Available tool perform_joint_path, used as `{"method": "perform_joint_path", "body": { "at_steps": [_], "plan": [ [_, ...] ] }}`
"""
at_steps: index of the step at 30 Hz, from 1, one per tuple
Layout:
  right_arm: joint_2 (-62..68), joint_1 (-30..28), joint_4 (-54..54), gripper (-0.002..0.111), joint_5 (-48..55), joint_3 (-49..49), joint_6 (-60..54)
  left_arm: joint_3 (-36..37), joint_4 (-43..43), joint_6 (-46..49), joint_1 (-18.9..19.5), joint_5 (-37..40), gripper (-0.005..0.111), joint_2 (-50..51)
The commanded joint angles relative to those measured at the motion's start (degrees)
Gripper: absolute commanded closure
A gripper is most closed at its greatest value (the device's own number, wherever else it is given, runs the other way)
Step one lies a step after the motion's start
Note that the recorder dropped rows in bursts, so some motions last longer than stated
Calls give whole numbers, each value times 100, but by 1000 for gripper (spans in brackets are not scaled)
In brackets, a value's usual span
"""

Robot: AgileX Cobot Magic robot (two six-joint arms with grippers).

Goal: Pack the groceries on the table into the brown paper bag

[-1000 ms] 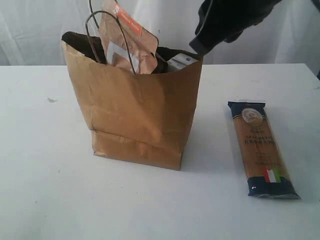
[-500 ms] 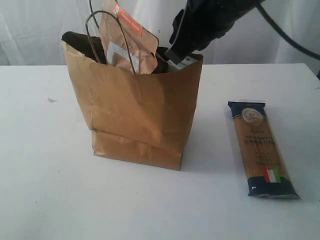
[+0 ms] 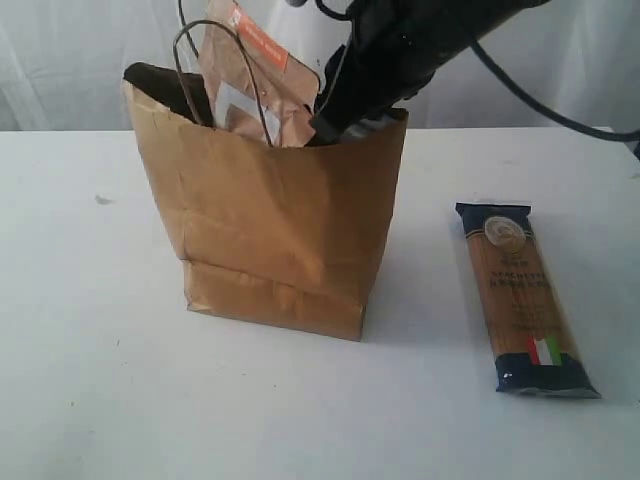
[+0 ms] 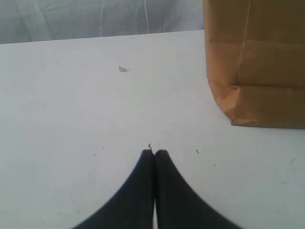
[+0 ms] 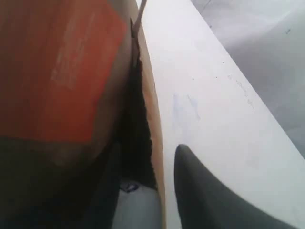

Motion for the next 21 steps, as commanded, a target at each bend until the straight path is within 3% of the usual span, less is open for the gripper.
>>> {"method": "perform_joint_path", "body": {
  "at_steps": [1, 9, 21],
  "plan": [
    [107, -119, 16, 76, -173, 11, -95, 24, -20, 15, 18, -27, 107, -29],
    [206, -119, 31, 107, -361, 11, -95, 24, -20, 15, 18, -27, 107, -29],
    [-39, -119, 42, 108, -583, 11, -52, 24, -20, 15, 18, -27, 107, -29]
  ]
}}
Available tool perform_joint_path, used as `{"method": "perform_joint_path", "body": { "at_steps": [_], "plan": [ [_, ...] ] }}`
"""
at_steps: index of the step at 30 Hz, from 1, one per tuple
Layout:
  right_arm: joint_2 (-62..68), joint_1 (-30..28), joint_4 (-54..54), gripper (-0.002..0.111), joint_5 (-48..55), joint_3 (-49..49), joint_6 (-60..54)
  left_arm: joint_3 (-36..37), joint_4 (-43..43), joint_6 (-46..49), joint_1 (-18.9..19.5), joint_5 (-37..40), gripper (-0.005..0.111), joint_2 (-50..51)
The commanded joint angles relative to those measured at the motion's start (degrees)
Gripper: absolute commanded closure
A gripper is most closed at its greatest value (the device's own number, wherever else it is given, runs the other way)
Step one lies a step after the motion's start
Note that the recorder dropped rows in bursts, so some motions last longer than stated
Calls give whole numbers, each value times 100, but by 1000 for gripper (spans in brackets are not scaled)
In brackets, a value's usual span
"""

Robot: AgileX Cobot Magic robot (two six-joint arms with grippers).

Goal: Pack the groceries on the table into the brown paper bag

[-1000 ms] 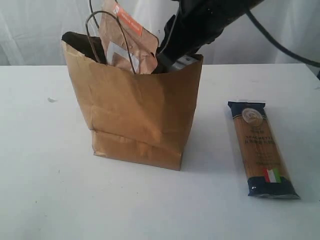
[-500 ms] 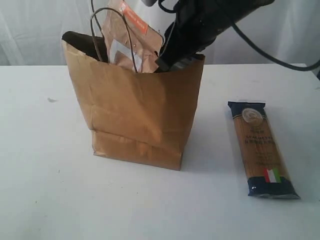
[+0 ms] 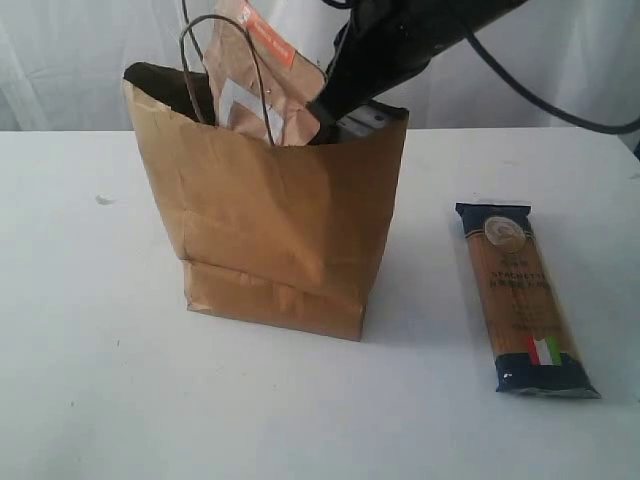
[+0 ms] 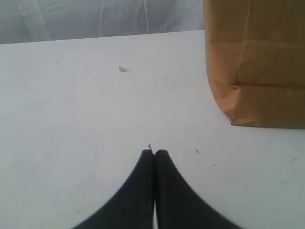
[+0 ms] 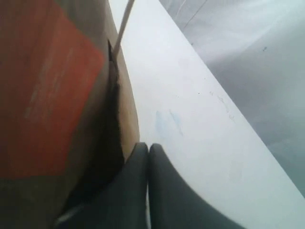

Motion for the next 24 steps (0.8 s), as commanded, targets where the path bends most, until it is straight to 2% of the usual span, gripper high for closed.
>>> {"method": "perform_joint_path", "body": {
  "at_steps": [1, 9, 16, 21, 24],
  "plan": [
    [-116, -56, 30, 108, -53, 11, -3, 24, -20, 15, 18, -27, 107, -29],
    [-621, -71, 19, 108, 11, 11, 466, 24, -20, 15, 18, -27, 107, -29],
    [-1350, -643, -3, 108, 538, 329, 1092, 24, -20, 15, 18, -27, 107, -29],
    [-1755, -1335, 7, 92, 565, 982, 1781, 24, -20, 15, 18, -27, 107, -29],
    [-1900, -1786, 7, 72, 515, 1412, 2175, 24, -20, 15, 18, -27, 107, -29]
  ]
}}
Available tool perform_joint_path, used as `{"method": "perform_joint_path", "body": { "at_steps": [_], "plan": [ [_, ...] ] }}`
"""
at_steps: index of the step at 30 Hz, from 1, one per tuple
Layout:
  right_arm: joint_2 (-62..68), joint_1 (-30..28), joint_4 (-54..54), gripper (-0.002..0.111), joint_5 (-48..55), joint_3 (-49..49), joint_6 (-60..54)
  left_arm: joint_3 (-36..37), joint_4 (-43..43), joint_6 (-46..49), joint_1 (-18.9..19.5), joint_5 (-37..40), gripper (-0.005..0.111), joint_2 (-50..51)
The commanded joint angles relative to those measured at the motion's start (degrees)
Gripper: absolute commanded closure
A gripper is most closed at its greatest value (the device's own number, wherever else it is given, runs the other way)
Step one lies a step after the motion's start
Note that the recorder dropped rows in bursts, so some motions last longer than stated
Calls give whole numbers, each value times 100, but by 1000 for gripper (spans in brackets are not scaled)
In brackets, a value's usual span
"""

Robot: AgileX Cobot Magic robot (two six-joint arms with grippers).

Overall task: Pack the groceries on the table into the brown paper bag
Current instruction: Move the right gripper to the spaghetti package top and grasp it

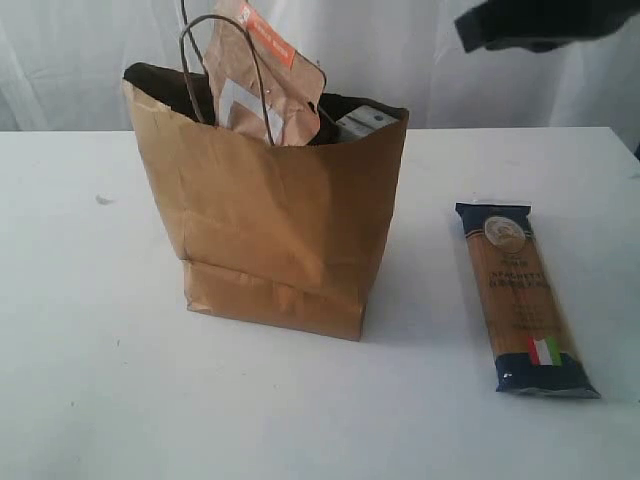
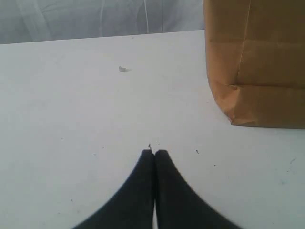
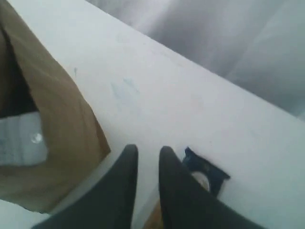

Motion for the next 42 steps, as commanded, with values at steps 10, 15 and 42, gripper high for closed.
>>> {"method": "perform_joint_path", "body": {
  "at_steps": [10, 15, 42],
  "plan": [
    [8, -1228, -29, 33, -533, 1598, 1208, 24, -20, 15, 18, -27, 107, -29],
    [552, -1228, -29, 33, -798, 1569, 1319, 24, -20, 15, 18, -27, 107, -29],
    [3044, -1254, -583, 26, -1427, 341, 1532, 24, -20, 15, 18, -27, 107, -29]
  ]
}}
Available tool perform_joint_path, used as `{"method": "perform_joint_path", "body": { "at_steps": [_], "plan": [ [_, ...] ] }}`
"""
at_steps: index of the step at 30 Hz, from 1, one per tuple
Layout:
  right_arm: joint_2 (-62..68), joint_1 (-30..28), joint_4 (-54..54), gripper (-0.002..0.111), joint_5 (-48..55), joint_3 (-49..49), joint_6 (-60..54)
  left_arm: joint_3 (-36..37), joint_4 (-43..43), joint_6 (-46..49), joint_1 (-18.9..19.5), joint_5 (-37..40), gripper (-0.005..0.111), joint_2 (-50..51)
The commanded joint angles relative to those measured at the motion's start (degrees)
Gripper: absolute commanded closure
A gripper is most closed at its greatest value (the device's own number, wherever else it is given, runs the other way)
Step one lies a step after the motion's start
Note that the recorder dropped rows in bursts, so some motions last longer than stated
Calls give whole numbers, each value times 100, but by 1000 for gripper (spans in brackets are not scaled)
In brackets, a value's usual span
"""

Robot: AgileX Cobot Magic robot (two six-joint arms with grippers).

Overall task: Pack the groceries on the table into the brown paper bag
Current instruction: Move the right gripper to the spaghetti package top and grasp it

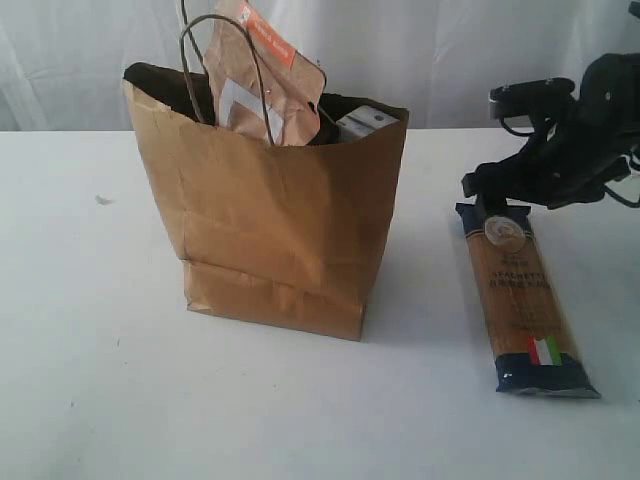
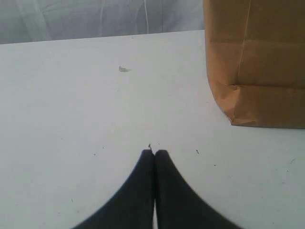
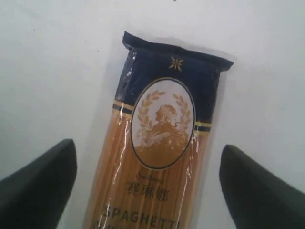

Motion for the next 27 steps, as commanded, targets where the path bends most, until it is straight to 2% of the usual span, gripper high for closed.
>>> {"method": "perform_joint_path", "body": {
  "at_steps": [1, 10, 27],
  "plan": [
    [121, -76, -62, 23, -162, -235, 270, 24, -20, 15, 18, -27, 107, -29],
    [782, -135, -114, 20, 276, -788, 368, 24, -20, 15, 18, -27, 107, -29],
    [1617, -143, -291, 20, 278, -1381, 263, 24, -20, 15, 18, -27, 107, -29]
  ]
}}
